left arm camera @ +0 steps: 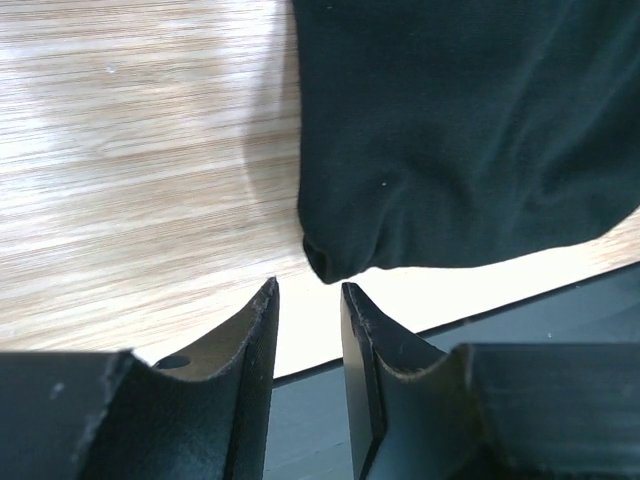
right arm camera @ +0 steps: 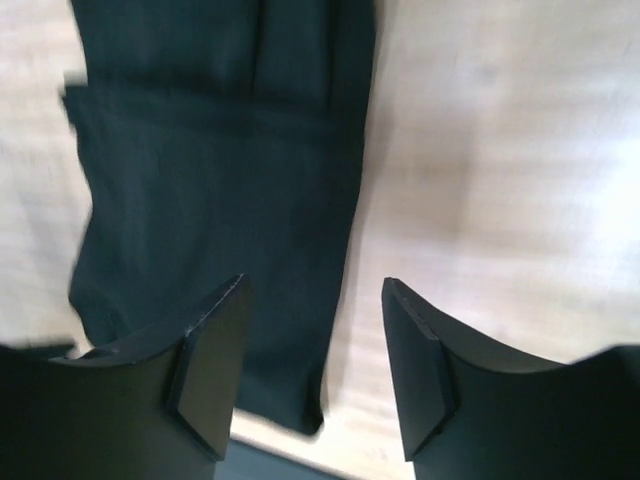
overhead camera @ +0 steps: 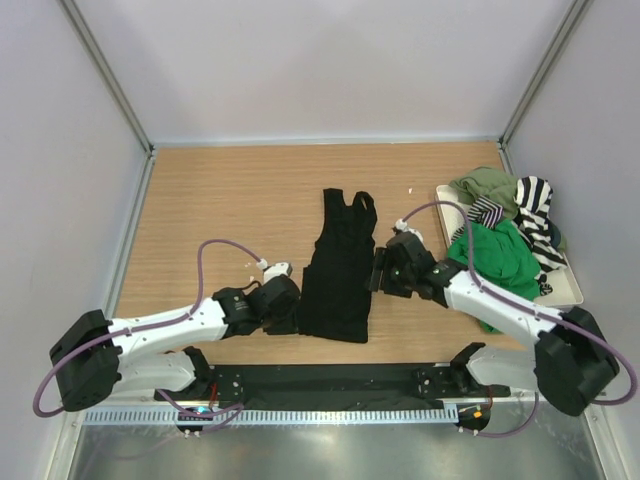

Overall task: Fold and stack the tank tops
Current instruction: Fold the tank top

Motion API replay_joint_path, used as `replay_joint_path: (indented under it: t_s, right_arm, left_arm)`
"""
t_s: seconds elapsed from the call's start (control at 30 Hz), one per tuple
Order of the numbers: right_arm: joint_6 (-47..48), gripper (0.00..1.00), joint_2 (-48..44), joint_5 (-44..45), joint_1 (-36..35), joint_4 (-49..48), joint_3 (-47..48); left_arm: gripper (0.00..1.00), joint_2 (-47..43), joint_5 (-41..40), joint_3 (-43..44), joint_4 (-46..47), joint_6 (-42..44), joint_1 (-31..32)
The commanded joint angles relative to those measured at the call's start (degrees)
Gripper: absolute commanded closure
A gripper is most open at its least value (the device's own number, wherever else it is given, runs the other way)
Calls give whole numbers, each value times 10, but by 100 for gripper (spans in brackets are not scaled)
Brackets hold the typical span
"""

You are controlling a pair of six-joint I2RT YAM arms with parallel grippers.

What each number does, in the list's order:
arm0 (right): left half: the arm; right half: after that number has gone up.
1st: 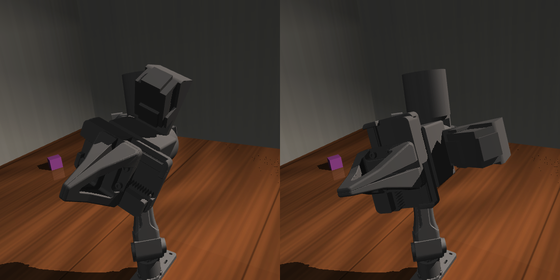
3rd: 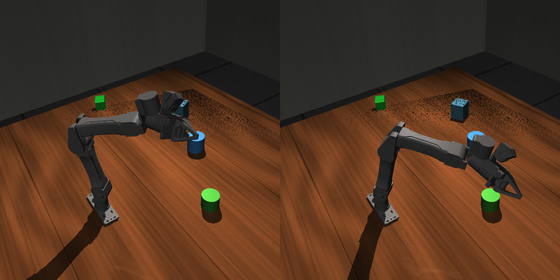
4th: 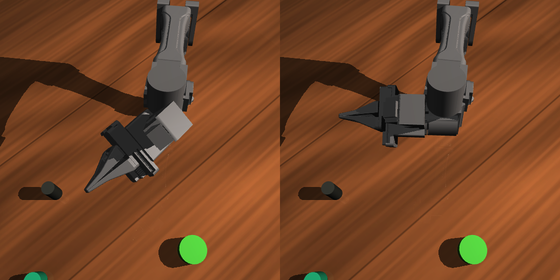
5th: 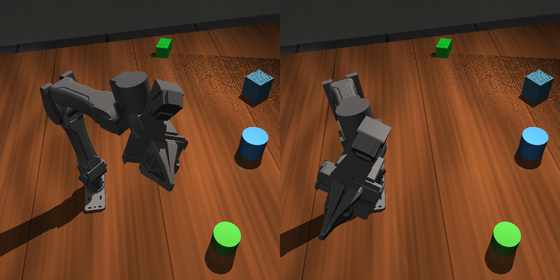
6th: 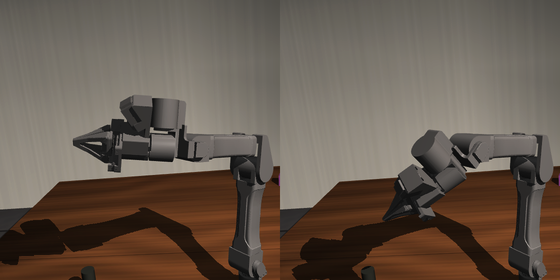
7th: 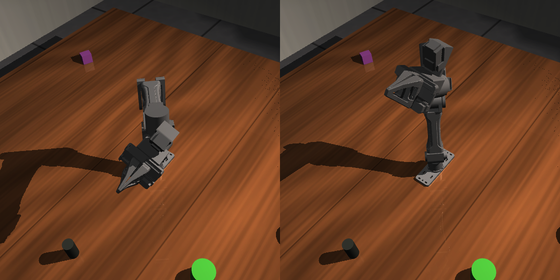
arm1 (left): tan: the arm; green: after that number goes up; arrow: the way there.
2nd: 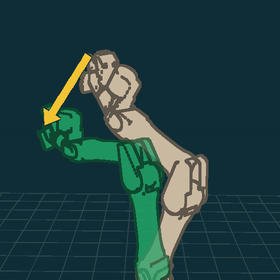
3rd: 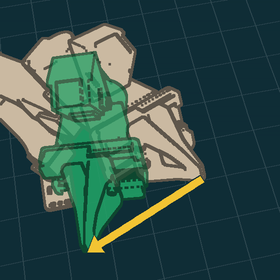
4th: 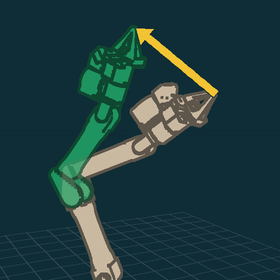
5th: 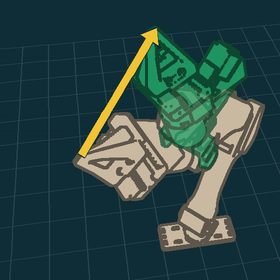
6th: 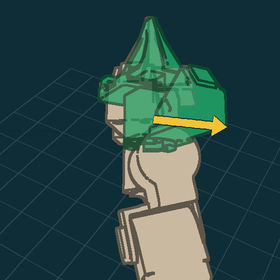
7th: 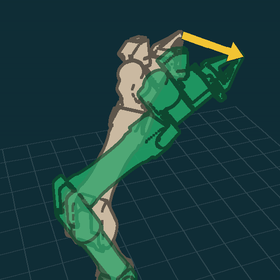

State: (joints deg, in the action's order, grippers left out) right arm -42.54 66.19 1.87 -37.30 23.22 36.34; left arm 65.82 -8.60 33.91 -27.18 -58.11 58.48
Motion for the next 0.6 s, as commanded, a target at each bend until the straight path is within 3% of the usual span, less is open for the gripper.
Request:
replay_joint_path:
  t_s: [0.0, 0.27, 0.57]
  right_arm:
    - [31, 40, 60, -12, 54, -68, 39]
    - [66, 42, 218, -62, 121, -98, 160]
    - [77, 53, 375, -86, 167, -85, 319]
  left_arm:
    - [68, -13, -21, 2, -12, 6, -1]
    - [69, -1, -19, 4, 0, 15, -2]
    - [72, 19, -17, 11, 9, 21, -2]
